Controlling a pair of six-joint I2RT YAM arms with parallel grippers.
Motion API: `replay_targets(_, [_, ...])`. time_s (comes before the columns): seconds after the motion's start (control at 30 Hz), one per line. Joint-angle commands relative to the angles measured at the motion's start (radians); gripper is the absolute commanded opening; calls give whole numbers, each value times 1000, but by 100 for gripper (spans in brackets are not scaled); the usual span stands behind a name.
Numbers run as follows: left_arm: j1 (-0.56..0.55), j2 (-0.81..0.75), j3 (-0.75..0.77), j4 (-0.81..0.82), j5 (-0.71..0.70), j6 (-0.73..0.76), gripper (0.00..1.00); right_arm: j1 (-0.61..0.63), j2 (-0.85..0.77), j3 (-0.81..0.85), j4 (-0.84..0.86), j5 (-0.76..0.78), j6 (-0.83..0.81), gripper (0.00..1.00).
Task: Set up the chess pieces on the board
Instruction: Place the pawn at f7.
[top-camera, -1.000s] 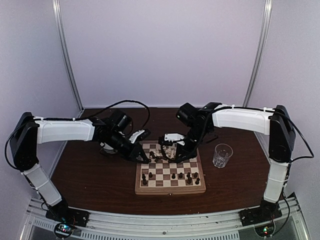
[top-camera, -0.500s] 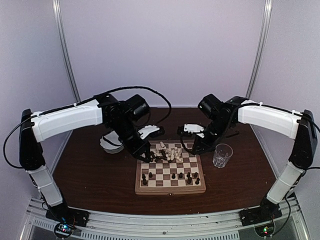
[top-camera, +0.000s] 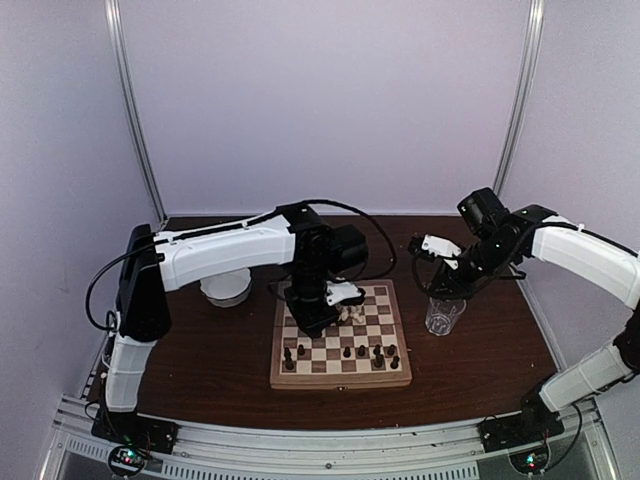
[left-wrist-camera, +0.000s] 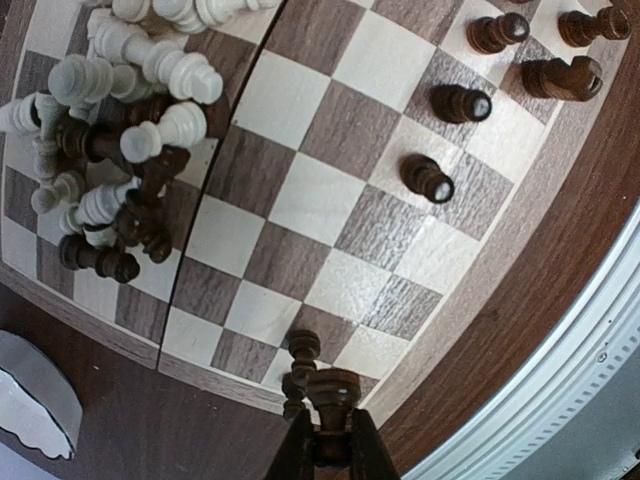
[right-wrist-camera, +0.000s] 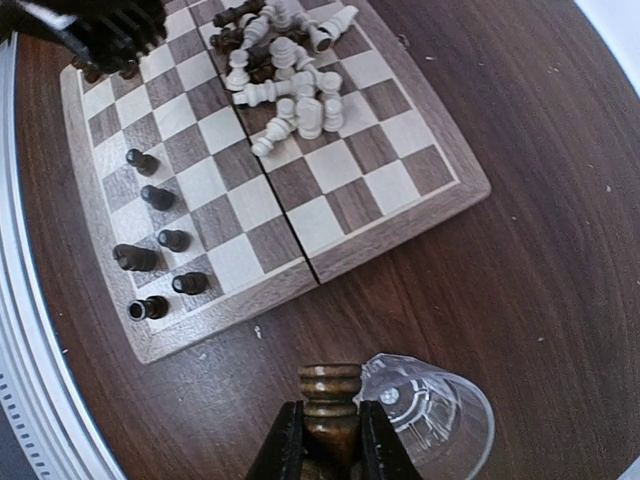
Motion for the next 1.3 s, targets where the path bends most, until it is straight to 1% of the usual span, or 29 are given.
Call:
replay_targets(0.0, [-24,66,102,-105,-99,43,8,-64,-48,-22,69,11,24,3])
replay_targets(0.2, [-48,126,149,-123,-136,56,8,-79,-52,-38,86,8,25,3])
replay_targets(0.3, [-55,154,164,-135,-133,59,9,-81,-51,-40,89,7,24,3])
replay_targets(0.87, [-75,232,177,-136,-132,63,12,-83,-45,-45,91,1,16,4])
replay_targets(1.07, [-75,242,172,-134,-131,61,16,-83,-45,-45,91,-1,16,4])
replay_targets(1.17, [-75,243,173,-133,-128,59,23,-83,-43,-45,90,-1,16,4])
replay_targets(1.27, [-76,243,171,-135,-121,57,27,-84,-42,-46,90,-1,17,4])
